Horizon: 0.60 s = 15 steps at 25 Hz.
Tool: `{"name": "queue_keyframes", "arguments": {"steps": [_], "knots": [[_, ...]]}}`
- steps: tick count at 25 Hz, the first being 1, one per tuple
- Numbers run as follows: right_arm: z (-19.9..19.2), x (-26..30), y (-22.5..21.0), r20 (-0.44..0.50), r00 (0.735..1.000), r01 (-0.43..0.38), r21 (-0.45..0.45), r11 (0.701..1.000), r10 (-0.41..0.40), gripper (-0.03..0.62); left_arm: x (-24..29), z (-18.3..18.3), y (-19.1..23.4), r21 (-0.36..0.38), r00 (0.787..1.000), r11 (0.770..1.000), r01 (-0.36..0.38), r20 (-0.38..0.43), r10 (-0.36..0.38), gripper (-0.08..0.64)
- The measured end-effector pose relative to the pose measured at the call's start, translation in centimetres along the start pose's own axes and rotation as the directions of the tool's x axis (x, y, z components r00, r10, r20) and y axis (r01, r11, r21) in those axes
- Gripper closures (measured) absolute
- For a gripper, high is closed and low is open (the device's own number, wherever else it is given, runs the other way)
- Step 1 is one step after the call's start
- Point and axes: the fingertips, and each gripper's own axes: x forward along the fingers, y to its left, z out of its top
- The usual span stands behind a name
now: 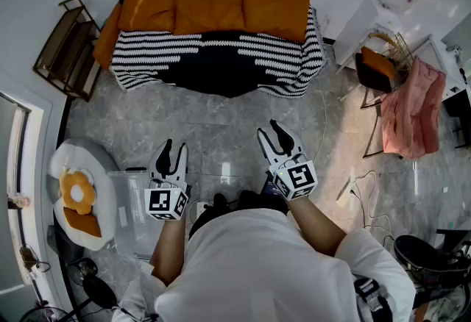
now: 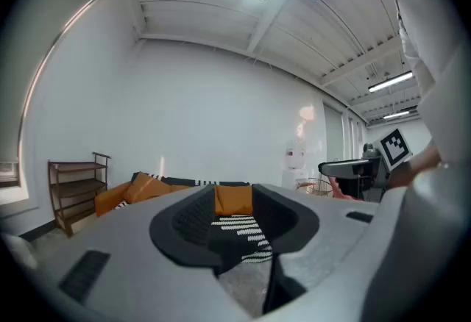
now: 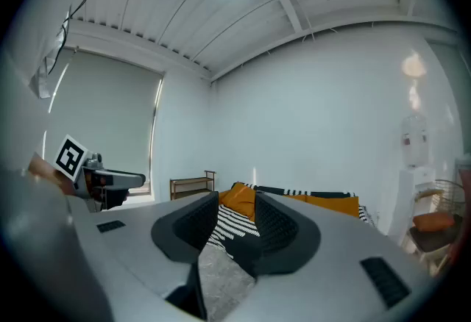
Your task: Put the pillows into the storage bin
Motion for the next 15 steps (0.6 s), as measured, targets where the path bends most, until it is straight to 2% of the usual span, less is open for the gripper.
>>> {"name": "queue_keyframes", "arguments": {"steps": [4,10,15], "knots": [[-0.3,-2.1,0.4,-0.027,1.000,-0.009,0.021,1.000,0.010,0.437,-1.8,0.8,-1.7,0.011,1.000,1.000,0.015,0.007,-0.015,0.407],[0.6,-3.9,-0.3,0.029,1.000,-0.013,0.034,0.999,0.012,0.437,-2.6,1.6,-3.8,0.027,0.999,0.999,0.029,0.019,-0.029,0.407],[0.6,-5.9,-2.4,0.053,0.998,0.039,0.066,0.997,-0.043,0.396,-2.8,2.0,-5.0,0.037,0.999,0.998,0.050,0.013,-0.051,0.407]]}}
